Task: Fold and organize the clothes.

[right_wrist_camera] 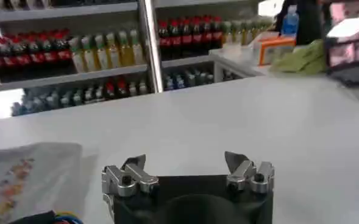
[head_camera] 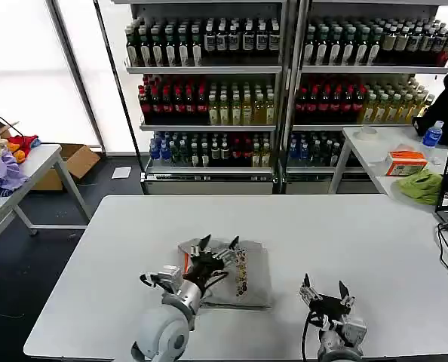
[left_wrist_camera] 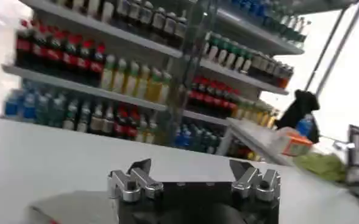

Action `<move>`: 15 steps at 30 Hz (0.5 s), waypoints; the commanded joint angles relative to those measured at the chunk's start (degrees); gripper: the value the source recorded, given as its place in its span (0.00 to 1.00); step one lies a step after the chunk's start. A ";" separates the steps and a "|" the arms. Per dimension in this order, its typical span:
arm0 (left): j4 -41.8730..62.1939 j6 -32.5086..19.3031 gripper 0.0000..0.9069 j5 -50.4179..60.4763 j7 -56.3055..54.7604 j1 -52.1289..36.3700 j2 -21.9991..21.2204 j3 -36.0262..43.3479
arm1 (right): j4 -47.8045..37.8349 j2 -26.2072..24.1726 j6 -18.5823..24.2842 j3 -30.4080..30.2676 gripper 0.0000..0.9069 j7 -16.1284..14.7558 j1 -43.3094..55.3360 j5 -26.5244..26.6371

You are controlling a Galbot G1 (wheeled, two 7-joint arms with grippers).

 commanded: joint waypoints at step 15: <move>-6.31 2.49 1.00 7.43 -4.52 9.33 3.91 -13.94 | -13.41 -0.73 -7.17 -12.08 0.69 3.73 18.57 21.22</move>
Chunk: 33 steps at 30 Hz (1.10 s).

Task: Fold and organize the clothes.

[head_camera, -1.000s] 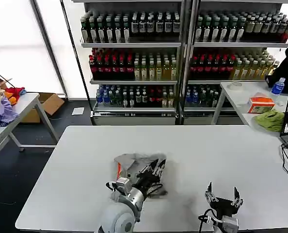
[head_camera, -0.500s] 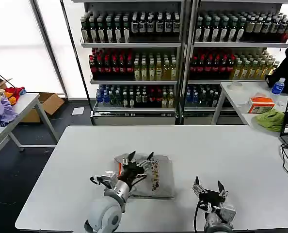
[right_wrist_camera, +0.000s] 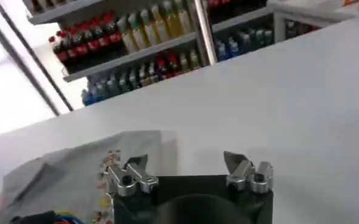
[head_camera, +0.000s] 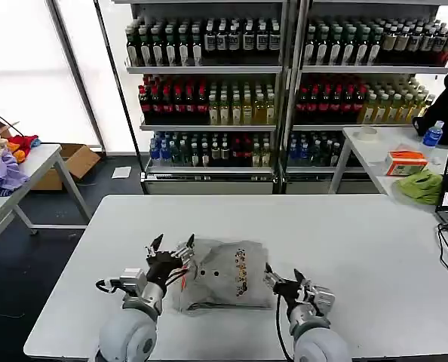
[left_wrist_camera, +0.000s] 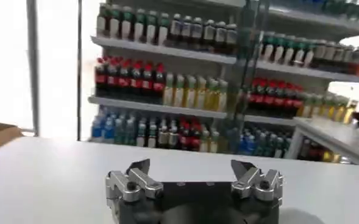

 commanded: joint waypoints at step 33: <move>-3.16 1.15 1.00 2.62 -1.50 7.36 -0.69 -6.25 | -4.55 -7.75 -1.30 1.12 0.00 -0.62 3.60 7.75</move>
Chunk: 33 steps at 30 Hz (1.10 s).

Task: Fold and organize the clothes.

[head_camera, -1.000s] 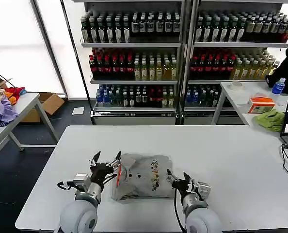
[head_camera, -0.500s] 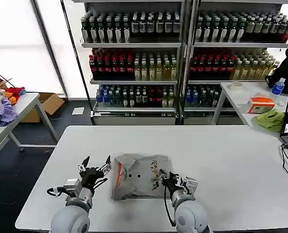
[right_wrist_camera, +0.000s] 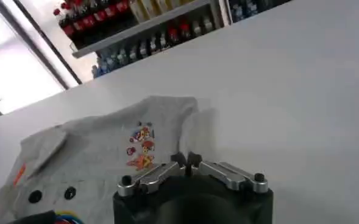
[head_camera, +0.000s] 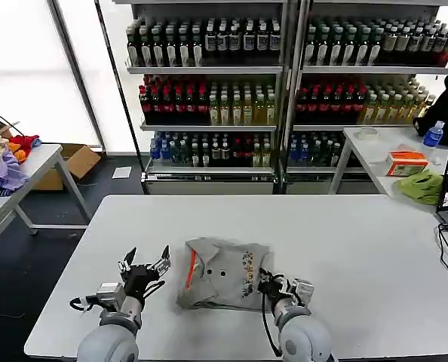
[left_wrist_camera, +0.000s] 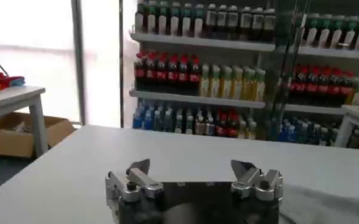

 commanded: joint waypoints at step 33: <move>0.35 0.09 1.00 1.35 0.19 1.36 -1.59 0.77 | 15.07 -8.15 -0.91 10.31 1.00 -8.21 -1.39 -12.17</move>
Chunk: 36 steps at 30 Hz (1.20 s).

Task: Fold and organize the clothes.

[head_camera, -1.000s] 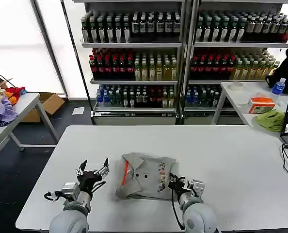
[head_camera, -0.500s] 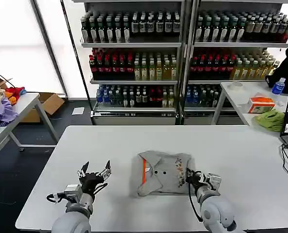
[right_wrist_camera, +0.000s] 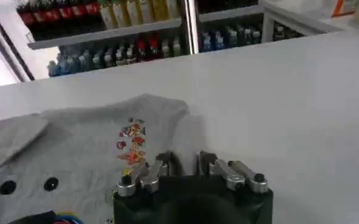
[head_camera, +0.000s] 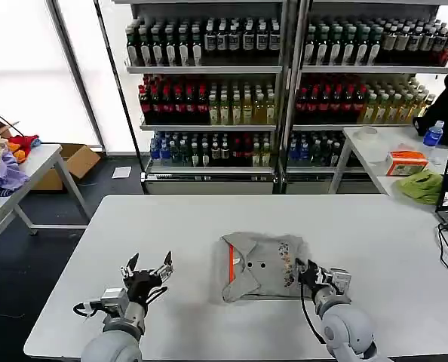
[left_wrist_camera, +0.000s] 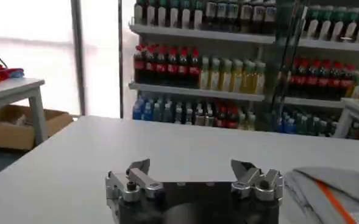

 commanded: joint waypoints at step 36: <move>0.50 -0.20 1.00 0.48 -0.01 0.86 -0.61 0.52 | 9.39 -1.37 0.07 -6.45 1.00 8.50 -11.62 3.37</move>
